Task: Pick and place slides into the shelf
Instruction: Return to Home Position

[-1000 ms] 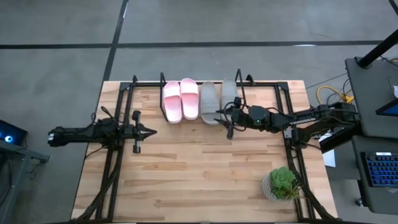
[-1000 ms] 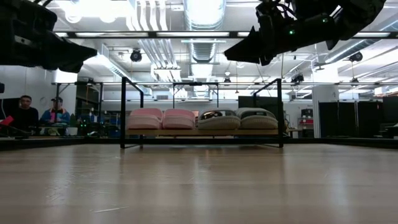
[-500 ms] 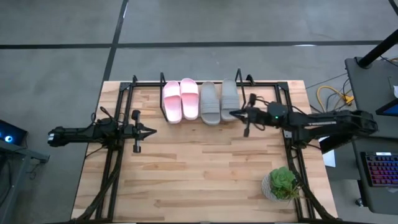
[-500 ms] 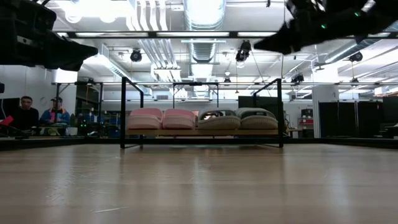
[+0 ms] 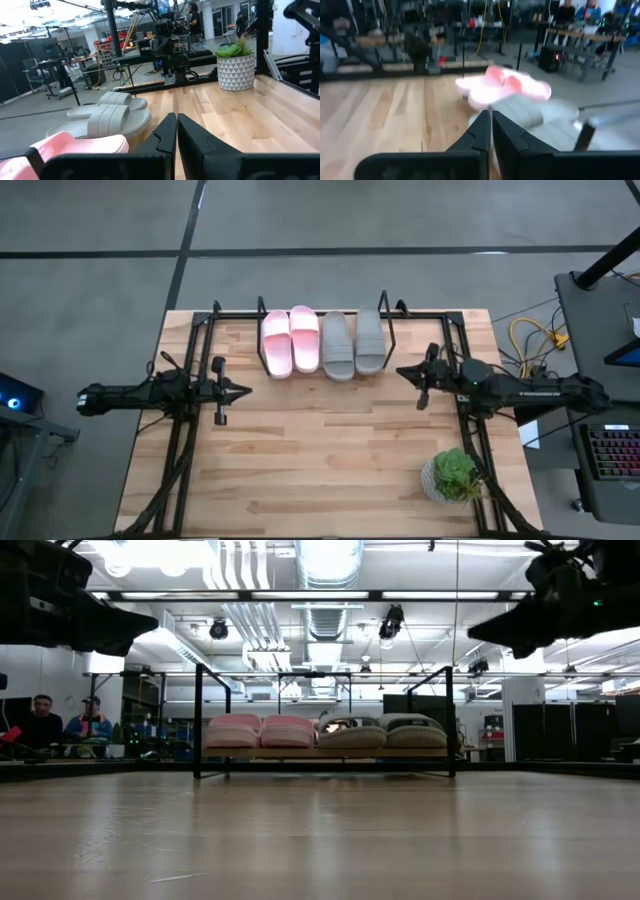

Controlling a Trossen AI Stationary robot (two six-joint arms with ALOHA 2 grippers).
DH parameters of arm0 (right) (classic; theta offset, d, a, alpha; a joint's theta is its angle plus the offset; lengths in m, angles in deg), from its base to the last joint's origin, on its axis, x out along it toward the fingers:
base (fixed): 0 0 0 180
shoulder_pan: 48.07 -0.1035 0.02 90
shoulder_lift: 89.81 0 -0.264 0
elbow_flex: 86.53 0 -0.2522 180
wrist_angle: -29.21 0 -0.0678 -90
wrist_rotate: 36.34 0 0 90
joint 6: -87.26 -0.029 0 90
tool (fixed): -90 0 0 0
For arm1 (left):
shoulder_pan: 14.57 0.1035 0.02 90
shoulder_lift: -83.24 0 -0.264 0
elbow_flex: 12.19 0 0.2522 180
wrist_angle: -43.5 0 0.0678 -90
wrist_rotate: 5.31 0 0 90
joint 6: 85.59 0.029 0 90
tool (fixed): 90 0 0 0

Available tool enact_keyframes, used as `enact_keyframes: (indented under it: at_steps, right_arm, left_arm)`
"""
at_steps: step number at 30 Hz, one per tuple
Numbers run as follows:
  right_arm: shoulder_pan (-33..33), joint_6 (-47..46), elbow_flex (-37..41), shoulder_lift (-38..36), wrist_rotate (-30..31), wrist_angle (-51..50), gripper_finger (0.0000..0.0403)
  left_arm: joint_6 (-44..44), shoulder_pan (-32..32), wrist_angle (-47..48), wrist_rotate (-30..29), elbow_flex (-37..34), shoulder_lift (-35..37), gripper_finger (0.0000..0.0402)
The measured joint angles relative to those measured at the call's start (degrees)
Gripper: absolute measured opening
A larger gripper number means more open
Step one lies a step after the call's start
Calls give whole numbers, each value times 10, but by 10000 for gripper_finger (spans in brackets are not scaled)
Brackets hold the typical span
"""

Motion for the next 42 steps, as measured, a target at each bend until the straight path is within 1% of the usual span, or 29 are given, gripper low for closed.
enact_keyframes:
  at_steps: [2,4,8,13,16,19,21,28,31,42]
  right_arm:
    - [-15,-1,1,-24,14,-44,8]
    - [-30,9,2,-51,22,-65,8]
    - [-55,27,8,-114,22,-79,8]
    - [-67,9,50,-185,22,-104,8]
    - [-67,1,69,-221,17,-104,8]
    - [-67,-9,71,-245,-15,-125,8]
    - [-67,-17,71,-245,-23,-128,8]
    - [-67,-16,70,-240,-24,-137,8]
    - [-67,-16,70,-240,-26,-137,8]
    - [-67,-16,70,-231,-26,-139,8]
  left_arm:
    - [-2,0,-1,-4,0,0,0]
    - [-3,0,0,-6,0,0,0]
    - [-3,0,0,-6,0,0,0]
    - [-4,0,1,-6,0,0,0]
    - [-19,0,5,-7,0,0,0]
    - [-48,0,17,-7,0,0,0]
    - [-65,0,21,-6,0,0,0]
    - [-134,0,25,2,0,-6,0]
    - [-136,0,25,18,-1,-9,0]
    - [-123,0,21,22,-4,-15,0]
